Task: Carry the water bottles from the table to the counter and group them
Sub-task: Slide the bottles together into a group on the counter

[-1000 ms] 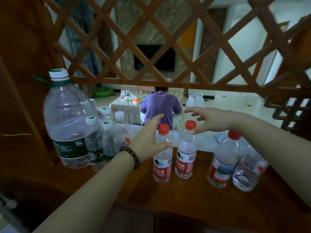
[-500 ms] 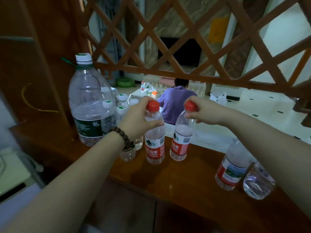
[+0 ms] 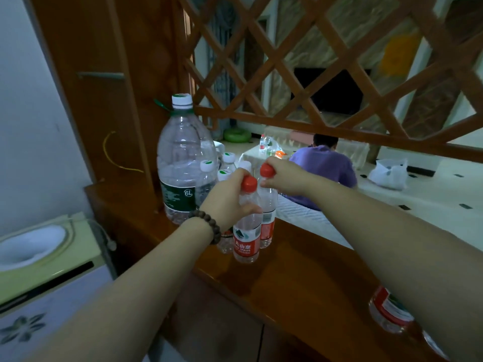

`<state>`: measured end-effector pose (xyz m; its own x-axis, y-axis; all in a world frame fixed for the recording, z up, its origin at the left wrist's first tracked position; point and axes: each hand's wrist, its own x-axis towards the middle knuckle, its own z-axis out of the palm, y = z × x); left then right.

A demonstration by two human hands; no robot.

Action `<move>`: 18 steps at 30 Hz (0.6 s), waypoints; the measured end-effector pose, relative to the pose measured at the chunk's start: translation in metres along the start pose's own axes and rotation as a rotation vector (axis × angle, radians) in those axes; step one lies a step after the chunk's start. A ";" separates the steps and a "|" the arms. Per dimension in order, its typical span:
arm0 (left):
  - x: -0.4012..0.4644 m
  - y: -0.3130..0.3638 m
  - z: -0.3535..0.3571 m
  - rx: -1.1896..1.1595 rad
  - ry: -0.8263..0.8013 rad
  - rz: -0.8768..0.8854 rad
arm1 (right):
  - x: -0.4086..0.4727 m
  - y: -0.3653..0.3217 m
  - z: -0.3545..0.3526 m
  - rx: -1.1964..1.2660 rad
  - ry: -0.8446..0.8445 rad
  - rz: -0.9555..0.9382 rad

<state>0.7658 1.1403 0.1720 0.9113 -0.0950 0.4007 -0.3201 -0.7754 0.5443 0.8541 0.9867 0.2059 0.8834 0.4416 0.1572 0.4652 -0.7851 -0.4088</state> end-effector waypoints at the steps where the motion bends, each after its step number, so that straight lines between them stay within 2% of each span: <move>1: 0.000 -0.002 0.002 0.008 -0.006 -0.011 | 0.001 -0.001 0.002 0.004 0.007 -0.004; 5: 0.000 -0.006 0.009 -0.003 0.002 -0.028 | 0.007 0.002 0.011 -0.016 0.040 -0.004; 11: -0.003 -0.007 0.017 0.040 0.064 -0.018 | 0.010 0.008 0.013 0.069 -0.014 0.036; 14: -0.003 -0.006 0.017 0.154 0.038 -0.017 | 0.010 0.011 0.010 0.083 -0.047 0.078; 18: -0.001 -0.003 0.017 0.173 -0.012 -0.008 | 0.008 0.012 0.009 0.065 -0.073 0.088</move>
<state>0.7706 1.1321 0.1580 0.9170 -0.0944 0.3876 -0.2641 -0.8718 0.4125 0.8662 0.9846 0.1941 0.9129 0.4046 0.0536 0.3795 -0.7933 -0.4760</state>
